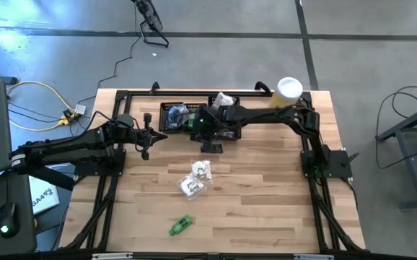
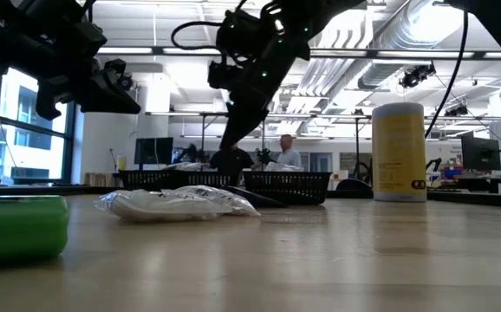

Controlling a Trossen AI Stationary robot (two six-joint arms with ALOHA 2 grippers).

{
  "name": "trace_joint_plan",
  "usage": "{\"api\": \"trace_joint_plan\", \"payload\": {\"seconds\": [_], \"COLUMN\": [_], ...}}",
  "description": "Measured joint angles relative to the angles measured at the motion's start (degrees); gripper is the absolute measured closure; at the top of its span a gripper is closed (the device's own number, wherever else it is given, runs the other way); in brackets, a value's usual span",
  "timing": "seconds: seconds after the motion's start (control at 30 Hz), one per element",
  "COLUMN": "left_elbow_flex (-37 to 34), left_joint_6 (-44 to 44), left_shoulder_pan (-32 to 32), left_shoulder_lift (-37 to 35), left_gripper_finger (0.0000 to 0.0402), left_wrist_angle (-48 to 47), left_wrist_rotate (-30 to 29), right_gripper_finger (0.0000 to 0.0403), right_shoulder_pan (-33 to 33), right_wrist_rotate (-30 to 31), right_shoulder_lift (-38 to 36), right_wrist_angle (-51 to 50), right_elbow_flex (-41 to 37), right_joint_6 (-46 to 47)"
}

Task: Pick & Place Travel size toiletries
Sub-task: Put the blue shave cream into the bottom black bin

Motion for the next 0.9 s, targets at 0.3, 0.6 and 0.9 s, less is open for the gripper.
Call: {"api": "trace_joint_plan", "payload": {"seconds": [0.3, 0.6, 0.9], "left_elbow_flex": [0.00, 0.00, 0.00], "left_joint_6": [-0.02, -0.04, -0.06], "left_shoulder_pan": [-0.01, 0.01, -0.01], "left_shoulder_lift": [0.00, 0.00, 0.00], "left_gripper_finger": [0.0401, 0.0401, 0.0401], "left_wrist_angle": [-0.07, -0.07, -0.07], "left_wrist_rotate": [0.00, 0.00, 0.02], "right_gripper_finger": [0.0373, 0.0212, 0.0118], "right_shoulder_pan": [2.07, 2.36, 2.32], "right_wrist_rotate": [2.08, 2.41, 0.04], "right_shoulder_lift": [0.06, 0.06, 0.08], "right_wrist_angle": [0.31, 0.49, 1.13], "right_elbow_flex": [-0.04, -0.04, -0.04], "right_joint_6": [-0.13, -0.14, 2.74]}}
